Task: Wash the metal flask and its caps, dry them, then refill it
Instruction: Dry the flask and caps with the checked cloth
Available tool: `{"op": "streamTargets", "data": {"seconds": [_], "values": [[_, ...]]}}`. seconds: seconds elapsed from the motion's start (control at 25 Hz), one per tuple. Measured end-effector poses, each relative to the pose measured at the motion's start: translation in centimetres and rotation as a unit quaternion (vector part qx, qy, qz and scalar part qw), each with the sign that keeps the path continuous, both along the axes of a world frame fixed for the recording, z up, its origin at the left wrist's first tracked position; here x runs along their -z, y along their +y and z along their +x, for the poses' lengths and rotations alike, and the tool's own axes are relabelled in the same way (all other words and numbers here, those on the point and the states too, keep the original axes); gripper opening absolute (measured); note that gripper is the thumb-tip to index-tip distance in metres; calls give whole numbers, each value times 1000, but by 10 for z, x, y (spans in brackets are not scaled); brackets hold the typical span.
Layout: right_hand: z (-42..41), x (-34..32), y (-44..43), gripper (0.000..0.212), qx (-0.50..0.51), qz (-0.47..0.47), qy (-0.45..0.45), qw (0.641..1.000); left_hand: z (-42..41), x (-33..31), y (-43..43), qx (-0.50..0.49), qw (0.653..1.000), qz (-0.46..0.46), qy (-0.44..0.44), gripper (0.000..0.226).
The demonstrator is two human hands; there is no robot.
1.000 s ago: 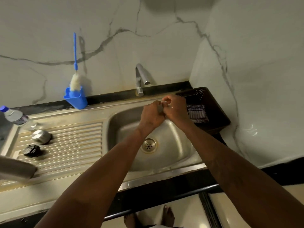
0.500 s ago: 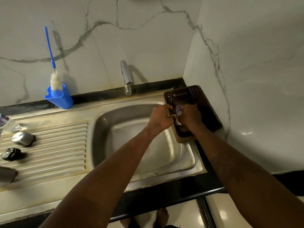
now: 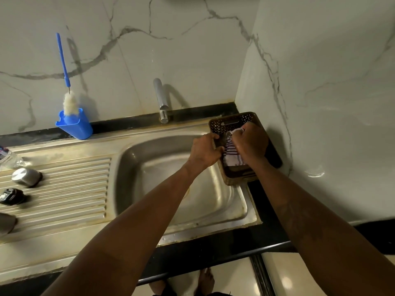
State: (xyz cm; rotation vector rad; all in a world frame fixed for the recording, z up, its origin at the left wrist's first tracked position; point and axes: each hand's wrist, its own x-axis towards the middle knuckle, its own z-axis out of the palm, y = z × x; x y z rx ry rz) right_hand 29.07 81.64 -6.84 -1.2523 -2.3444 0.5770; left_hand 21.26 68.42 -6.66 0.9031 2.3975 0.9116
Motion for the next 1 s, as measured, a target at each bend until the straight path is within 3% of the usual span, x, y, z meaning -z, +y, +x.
{"op": "streamTargets", "data": {"seconds": [0.2, 0.28, 0.4, 0.6, 0.76, 0.88, 1.0], "values": [[1, -51, -17, 18, -6, 88, 156, 984, 5, -24, -7, 12, 999, 49, -4, 66], [-6, -76, -31, 14, -47, 89, 221, 970, 3, -33, -13, 21, 996, 87, -17, 55], [-23, -108, -55, 12, -119, 43, 303, 944, -2, -44, -30, -27, 976, 209, -49, 14], [-49, -139, -98, 8, -173, -9, 437, 883, -34, -87, -70, -170, 919, 337, -115, 16], [-68, -147, -135, 11, -208, -30, 465, 860, -54, -122, -116, -213, 878, 406, -135, 23], [-82, -143, -160, 22, -255, -79, 424, 866, -68, -137, -152, -265, 865, 414, -97, 27], [-98, -136, -186, 33, -327, -236, 369, 837, -76, -142, -188, -275, 871, 401, -76, 28]]}}
